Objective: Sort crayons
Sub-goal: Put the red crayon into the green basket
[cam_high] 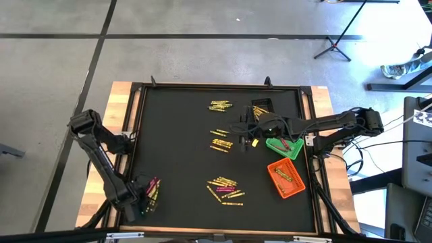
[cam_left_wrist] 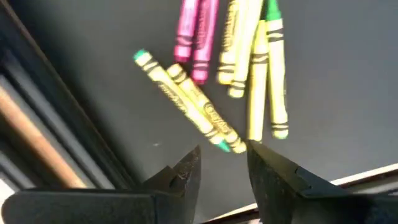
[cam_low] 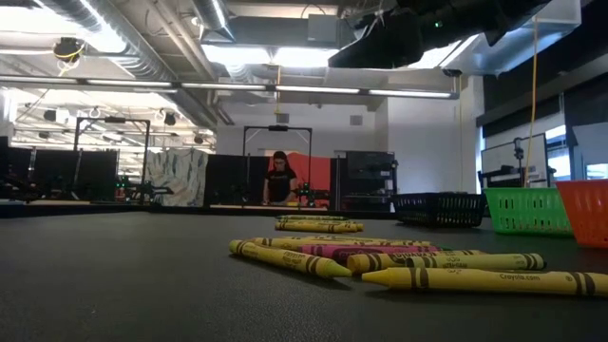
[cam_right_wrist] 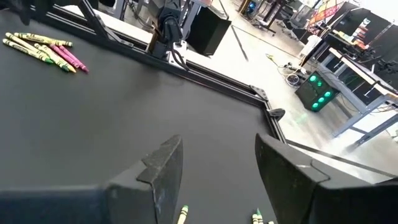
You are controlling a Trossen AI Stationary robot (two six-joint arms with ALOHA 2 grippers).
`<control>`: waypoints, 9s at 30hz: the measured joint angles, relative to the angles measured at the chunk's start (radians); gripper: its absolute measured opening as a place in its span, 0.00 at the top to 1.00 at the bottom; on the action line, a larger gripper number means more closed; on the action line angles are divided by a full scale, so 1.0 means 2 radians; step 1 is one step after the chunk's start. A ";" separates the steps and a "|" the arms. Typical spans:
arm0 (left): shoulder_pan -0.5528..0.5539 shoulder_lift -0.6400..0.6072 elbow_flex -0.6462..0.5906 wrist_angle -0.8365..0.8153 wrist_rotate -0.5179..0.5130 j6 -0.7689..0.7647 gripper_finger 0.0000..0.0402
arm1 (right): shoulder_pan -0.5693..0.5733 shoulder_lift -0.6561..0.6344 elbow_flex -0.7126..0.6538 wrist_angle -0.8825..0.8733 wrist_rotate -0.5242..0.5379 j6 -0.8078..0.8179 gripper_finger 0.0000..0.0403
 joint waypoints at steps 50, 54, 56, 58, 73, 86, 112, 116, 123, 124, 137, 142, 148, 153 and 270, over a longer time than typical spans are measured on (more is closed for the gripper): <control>0.135 0.001 -0.077 -0.025 -0.010 0.357 0.72 | 0.000 0.000 0.000 -0.019 -0.002 0.018 0.51; 0.135 -0.002 -0.099 0.006 0.005 0.355 0.72 | 0.000 0.000 0.000 -0.019 -0.002 0.018 0.51; 0.135 -0.002 -0.102 0.006 0.005 0.352 0.72 | 0.000 0.000 0.000 -0.019 -0.002 0.018 0.51; 0.135 -0.002 -0.103 0.006 0.004 0.353 0.72 | 0.000 0.000 0.000 -0.019 -0.002 0.018 0.51; 0.135 -0.001 -0.103 -0.008 -0.011 0.362 0.99 | 0.000 0.000 0.000 -0.023 -0.002 0.018 0.51; 0.150 -0.031 0.045 -0.156 -0.164 0.495 0.99 | 0.000 0.000 0.000 -0.025 -0.022 0.057 0.49; 0.275 -0.042 -0.053 0.507 -0.331 1.151 0.99 | 0.136 0.050 0.000 0.055 -0.067 0.106 0.25; 0.289 -0.038 -0.088 0.614 -0.310 1.216 0.99 | 0.152 0.082 0.000 0.131 -0.053 0.105 0.25; 0.314 -0.035 -0.098 0.677 -0.285 1.265 0.99 | 0.151 0.129 0.000 0.232 -0.046 0.104 0.25; 0.318 -0.035 -0.098 0.683 -0.278 1.273 0.99 | 0.151 0.133 0.000 0.235 -0.038 0.104 0.26; 0.336 -0.035 -0.097 0.696 -0.251 1.316 0.99 | 0.151 0.138 0.000 0.262 -0.004 0.078 0.67; 0.333 -0.035 -0.097 0.698 -0.252 1.313 0.98 | 0.151 0.137 0.000 0.257 -0.001 0.079 0.85; 0.322 -0.034 -0.097 0.693 -0.252 1.302 0.89 | 0.151 0.137 0.001 0.246 -0.002 0.081 0.96; 0.309 -0.034 -0.097 0.679 -0.255 1.270 0.75 | 0.166 0.110 0.000 0.195 0.018 0.090 0.93; 0.054 -0.039 -0.019 0.084 -0.001 0.180 0.68 | 0.040 -0.037 -0.102 0.171 -0.135 0.093 0.55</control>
